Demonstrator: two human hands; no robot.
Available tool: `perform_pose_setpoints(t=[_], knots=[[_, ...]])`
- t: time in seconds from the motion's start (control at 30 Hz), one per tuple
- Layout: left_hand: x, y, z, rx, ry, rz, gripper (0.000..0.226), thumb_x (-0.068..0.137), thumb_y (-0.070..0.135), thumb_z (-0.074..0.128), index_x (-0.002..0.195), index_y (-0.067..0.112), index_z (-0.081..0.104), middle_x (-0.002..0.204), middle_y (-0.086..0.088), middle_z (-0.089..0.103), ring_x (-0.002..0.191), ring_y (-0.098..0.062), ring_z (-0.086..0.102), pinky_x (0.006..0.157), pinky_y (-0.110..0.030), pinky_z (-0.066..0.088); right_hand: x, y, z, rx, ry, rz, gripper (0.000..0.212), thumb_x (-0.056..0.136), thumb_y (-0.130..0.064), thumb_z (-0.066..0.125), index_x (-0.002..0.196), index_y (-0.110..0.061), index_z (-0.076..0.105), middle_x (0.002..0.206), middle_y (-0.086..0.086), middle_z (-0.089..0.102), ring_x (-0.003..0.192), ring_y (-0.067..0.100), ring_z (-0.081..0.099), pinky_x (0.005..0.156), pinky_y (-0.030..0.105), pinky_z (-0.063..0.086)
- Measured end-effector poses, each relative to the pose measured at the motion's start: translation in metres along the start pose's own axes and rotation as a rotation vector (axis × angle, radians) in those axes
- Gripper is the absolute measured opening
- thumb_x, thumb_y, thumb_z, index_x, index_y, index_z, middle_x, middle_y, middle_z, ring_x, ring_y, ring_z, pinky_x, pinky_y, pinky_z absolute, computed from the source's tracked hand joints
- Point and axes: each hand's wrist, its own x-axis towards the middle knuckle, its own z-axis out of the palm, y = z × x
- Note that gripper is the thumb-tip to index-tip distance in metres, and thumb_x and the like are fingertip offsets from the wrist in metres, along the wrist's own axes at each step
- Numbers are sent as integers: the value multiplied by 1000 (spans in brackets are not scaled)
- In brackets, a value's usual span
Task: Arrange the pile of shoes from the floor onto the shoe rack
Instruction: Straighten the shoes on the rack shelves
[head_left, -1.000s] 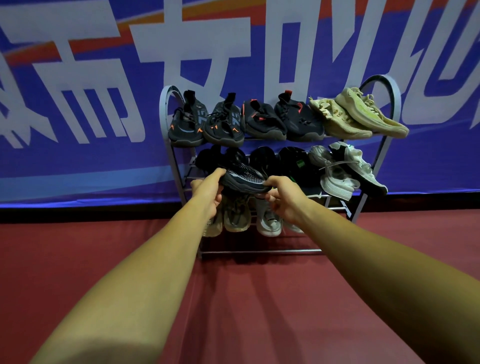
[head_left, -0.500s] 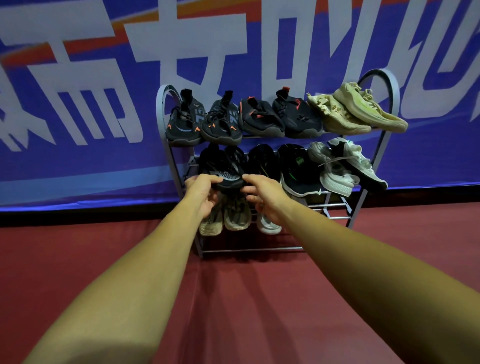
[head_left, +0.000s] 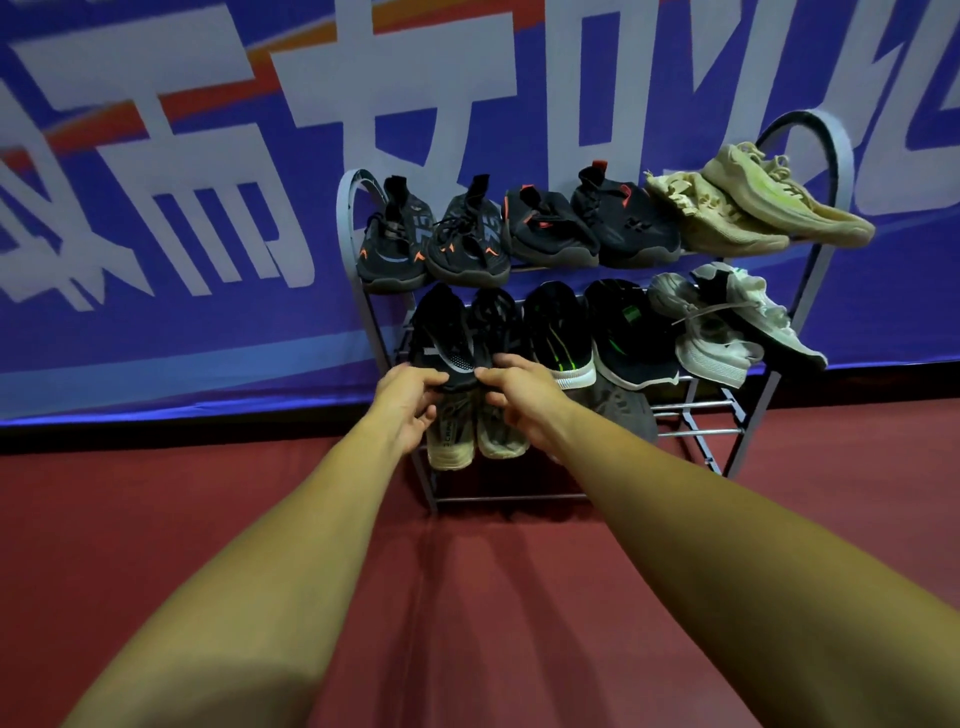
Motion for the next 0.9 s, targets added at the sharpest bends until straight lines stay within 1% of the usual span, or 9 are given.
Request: perform_pose_setpoints(t=[0.07,0.13,0.23,0.37,0.5,0.6,0.7,0.8,0.9], knots=[[5,-1,-1,1,28,14,23,88,4,63,103,19,57,84,0,64,67,-9,57,54,-22,33,2,0,6,14,13,-18,51,96,-11,66,144,-10,50,118,9,68,66,6,62,45,13,44],[12,-3,-3,-16,68,26,37,88,5,64,121,18,55,88,-1,63,69,-8,57,54,-21,35,3,1,12,-17,34,-30,49,96,-11,67,142,-6,51,113,11,66,61,3,61,39,10,39],[20,-6,-2,-57,132,28,45,89,3,63,132,8,54,104,-9,65,73,-12,59,53,-22,38,5,9,17,-44,49,-48,48,95,-12,68,141,-9,51,114,12,67,73,10,62,39,10,39],[30,-7,-4,-82,156,60,45,92,6,60,136,12,51,122,-12,65,88,-16,61,55,-24,39,13,16,26,-46,57,-65,53,94,-15,70,143,-10,51,119,13,71,95,21,70,74,25,56],[36,-3,-14,-90,146,66,42,95,9,59,135,18,51,129,-9,64,90,-15,60,58,-25,40,19,13,33,-62,36,-36,48,95,-10,67,141,-8,52,116,15,73,69,8,66,51,15,47],[41,-2,-20,-84,122,79,42,96,11,59,135,23,50,126,-4,65,87,-11,61,61,-25,40,27,15,39,-74,34,-11,32,96,-11,66,127,-17,61,116,10,73,86,13,70,64,17,54],[44,-2,-23,-17,92,62,40,95,17,61,133,24,51,123,1,64,102,-13,60,68,-28,43,36,21,44,-88,89,9,44,94,-15,69,138,-14,59,115,9,74,103,23,72,93,35,58],[43,-7,-24,76,76,9,23,90,25,66,111,27,57,110,4,65,96,-13,59,70,-29,42,43,20,49,-162,191,-3,44,90,-16,73,134,-15,63,111,11,74,100,26,73,94,40,58],[44,-10,-23,84,89,6,15,88,22,66,100,26,58,94,3,69,77,-11,58,56,-24,37,45,18,55,-242,308,15,38,85,-21,78,122,-18,70,109,9,74,99,26,71,93,41,58]])
